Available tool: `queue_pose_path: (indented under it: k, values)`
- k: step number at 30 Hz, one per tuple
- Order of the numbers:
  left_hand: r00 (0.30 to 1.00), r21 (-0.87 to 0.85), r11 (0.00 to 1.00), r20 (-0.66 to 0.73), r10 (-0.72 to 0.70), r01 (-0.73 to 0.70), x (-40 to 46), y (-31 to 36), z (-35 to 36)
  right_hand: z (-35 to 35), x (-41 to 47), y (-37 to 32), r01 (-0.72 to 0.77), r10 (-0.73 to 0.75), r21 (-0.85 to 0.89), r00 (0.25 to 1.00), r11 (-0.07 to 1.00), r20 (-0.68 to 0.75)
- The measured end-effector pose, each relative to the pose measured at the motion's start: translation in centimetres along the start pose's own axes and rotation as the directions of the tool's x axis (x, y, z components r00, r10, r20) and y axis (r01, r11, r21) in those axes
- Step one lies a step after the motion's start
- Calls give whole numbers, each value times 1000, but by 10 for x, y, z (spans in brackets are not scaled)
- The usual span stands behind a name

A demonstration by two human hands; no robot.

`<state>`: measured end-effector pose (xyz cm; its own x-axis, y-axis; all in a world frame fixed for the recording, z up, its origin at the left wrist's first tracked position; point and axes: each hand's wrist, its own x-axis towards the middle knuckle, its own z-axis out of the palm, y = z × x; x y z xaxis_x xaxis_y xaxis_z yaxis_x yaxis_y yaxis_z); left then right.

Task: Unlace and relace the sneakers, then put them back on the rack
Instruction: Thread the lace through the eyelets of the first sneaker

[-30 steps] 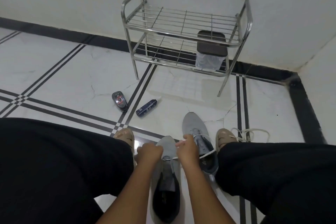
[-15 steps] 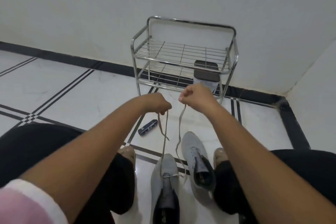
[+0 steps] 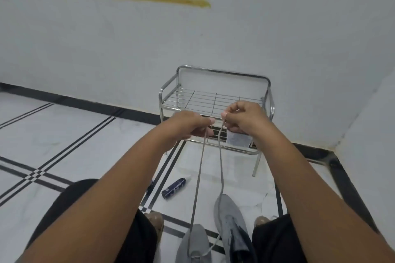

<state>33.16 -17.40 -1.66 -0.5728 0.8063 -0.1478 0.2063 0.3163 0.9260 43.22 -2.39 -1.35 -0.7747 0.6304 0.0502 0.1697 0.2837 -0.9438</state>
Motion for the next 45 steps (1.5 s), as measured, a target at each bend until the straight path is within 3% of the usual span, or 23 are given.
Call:
queue_pose_path:
  k: [8, 19, 28, 45]
  values:
    - [978, -199, 959, -101, 185, -202, -1, 5, 0, -11, -11, -16, 117, -108, 199, 993, 973, -53]
    - [909, -302, 897, -365, 203, -321, 4, 14, 11, -19, -19, -26, 174, -149, 251, 982, 952, -116]
    - [907, -304, 896, -369, 202, -324, 4, 21, 23, -17, -21, -29, 98, -70, 350, 993, 932, -92]
    - [901, -286, 883, -343, 268, -371, 3, 23, 31, -11, -21, -30, 150, -124, 355, 988, 923, -96]
